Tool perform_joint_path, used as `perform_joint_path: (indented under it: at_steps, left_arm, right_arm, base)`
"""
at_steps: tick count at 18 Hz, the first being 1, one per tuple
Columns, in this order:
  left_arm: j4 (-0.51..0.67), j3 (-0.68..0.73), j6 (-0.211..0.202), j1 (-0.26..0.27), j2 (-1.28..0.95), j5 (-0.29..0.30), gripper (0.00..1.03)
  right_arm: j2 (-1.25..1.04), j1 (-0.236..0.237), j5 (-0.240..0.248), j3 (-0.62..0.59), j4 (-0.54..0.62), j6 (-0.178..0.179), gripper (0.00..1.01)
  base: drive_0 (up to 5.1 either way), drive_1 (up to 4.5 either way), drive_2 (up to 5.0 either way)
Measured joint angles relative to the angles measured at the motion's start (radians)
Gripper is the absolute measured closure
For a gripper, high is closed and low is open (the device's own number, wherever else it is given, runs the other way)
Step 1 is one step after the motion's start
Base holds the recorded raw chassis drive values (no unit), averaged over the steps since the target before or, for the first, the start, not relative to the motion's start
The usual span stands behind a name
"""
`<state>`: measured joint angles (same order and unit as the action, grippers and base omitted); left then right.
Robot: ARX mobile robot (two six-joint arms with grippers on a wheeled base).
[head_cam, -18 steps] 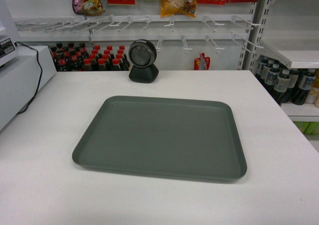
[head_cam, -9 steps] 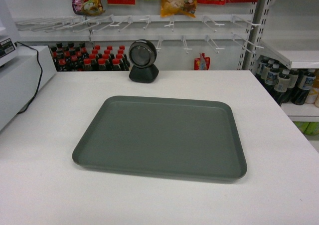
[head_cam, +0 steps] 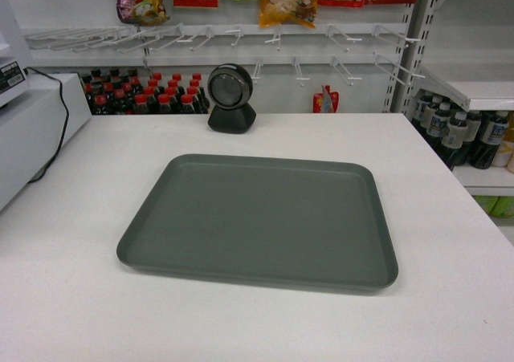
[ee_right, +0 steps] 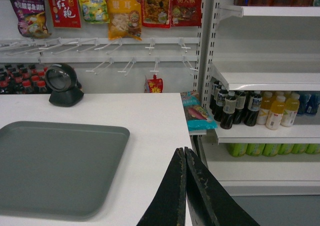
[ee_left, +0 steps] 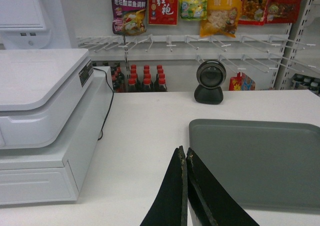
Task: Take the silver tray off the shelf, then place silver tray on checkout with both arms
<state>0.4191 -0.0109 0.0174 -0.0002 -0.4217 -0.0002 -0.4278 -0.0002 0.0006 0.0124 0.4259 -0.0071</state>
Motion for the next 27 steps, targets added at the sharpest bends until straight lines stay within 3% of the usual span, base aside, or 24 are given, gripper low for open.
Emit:
perform_joint_path:
  at_steps: [13,14,15,19,20,24,25,27]
  left_arm:
    - [-0.243,0.0,0.0,0.0,0.246,0.0,1.02]
    - [-0.287,-0.001,0.0,0.0,0.275,-0.001,1.02]
    - [-0.433,0.0,0.0,0.0,0.381,0.0,1.02]
    - [-0.427,0.0,-0.001,0.0,0.412,0.0,1.02]
    - [-0.419,0.0,0.0,0.0,0.412,0.0,1.02]
    - [-0.423,0.0,0.0,0.0,0.412,0.0,0.63]
    - [-0.423,0.0,0.0,0.0,0.412,0.0,0.48]
    - [-0.423,0.0,0.0,0.0,0.412,0.0,0.32]
  right_arm:
    - [0.249,0.0,0.0,0.0,-0.246,0.0,0.99]
    - [0.265,0.0,0.0,0.0,-0.269,0.0,0.99]
    - [0.371,0.0,-0.001,0.0,-0.423,0.0,0.99]
    - [0.422,0.0,-0.001,0.0,-0.433,0.001,0.99]
    - [0.424,0.0,0.0,0.0,-0.428,0.002,0.96]
    - [0.424,0.0,-0.001,0.0,-0.43,0.003,0.56]
    - [0.424,0.0,-0.001,0.0,-0.43,0.003,0.42]
    - [0.424,0.0,-0.001,0.0,-0.43,0.003,0.25]
  base:
    - [0.0,0.0,0.0]
    - [0.0,0.0,0.0]
    - [0.0,0.0,0.0]
    - [0.0,0.0,0.0]
    - [0.0,0.0,0.0]
    - [0.0,0.0,0.0]
    - [0.0,0.0,0.0]
    - [0.0,0.0,0.0]
